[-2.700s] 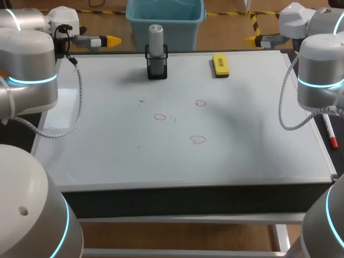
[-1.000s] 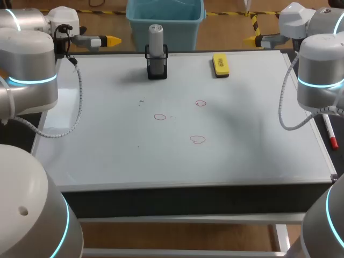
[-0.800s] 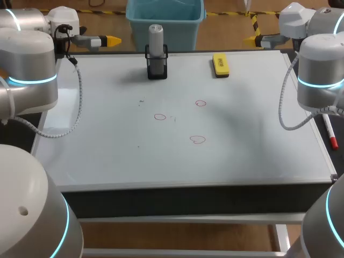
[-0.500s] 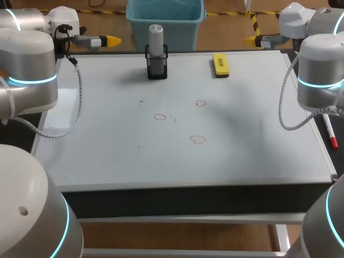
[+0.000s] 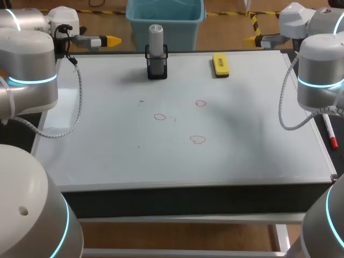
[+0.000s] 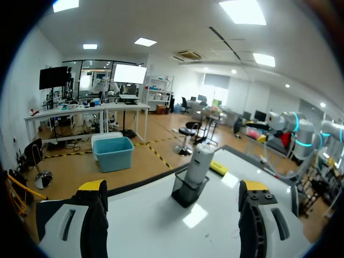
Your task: Pick up the inspection probe, press it on each red-marked spot on the whiteboard one by one, put down the probe, pick up the eraser, and wipe off all the red marks.
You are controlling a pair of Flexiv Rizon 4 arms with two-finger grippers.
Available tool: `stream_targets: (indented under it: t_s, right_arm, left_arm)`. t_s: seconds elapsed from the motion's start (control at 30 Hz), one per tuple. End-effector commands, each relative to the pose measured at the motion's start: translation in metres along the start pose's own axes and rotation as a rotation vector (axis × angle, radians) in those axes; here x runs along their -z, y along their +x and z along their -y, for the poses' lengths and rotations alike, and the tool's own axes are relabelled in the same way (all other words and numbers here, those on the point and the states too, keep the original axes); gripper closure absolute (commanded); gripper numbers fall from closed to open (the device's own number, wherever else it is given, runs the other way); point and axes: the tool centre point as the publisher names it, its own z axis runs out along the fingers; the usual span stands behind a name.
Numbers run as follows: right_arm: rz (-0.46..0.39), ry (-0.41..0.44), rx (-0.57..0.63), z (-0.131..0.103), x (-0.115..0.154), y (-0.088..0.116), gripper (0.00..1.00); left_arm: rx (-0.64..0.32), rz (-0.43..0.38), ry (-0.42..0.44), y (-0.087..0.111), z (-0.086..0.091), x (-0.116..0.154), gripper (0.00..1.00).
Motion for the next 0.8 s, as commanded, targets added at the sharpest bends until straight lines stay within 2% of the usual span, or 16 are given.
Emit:
stream_targets:
  t_s: [0.03, 0.23, 0.53, 0.67, 0.8]
  right_arm:
    - [-0.001, 0.002, 0.000, 0.000, 0.000, 0.000, 0.00]
    - [-0.001, 0.002, 0.000, 0.000, 0.000, 0.000, 0.00]
    - [-0.001, 0.002, 0.000, 0.000, 0.000, 0.000, 0.00]
    - [-0.001, 0.002, 0.000, 0.000, 0.000, 0.000, 0.00]
    - [-0.001, 0.002, 0.000, 0.000, 0.000, 0.000, 0.00]
  left_arm:
    - [0.000, 0.000, 0.001, 0.000, 0.000, 0.000, 0.00]
    - [-0.043, -0.014, 0.009, -0.006, -0.008, -0.011, 0.00]
    - [-0.154, -0.243, 0.054, -0.006, -0.009, -0.037, 0.00]
    - [-0.173, -0.372, 0.098, -0.004, -0.009, -0.050, 0.00]
    - [-0.201, -0.461, 0.120, 0.001, -0.010, -0.064, 0.00]
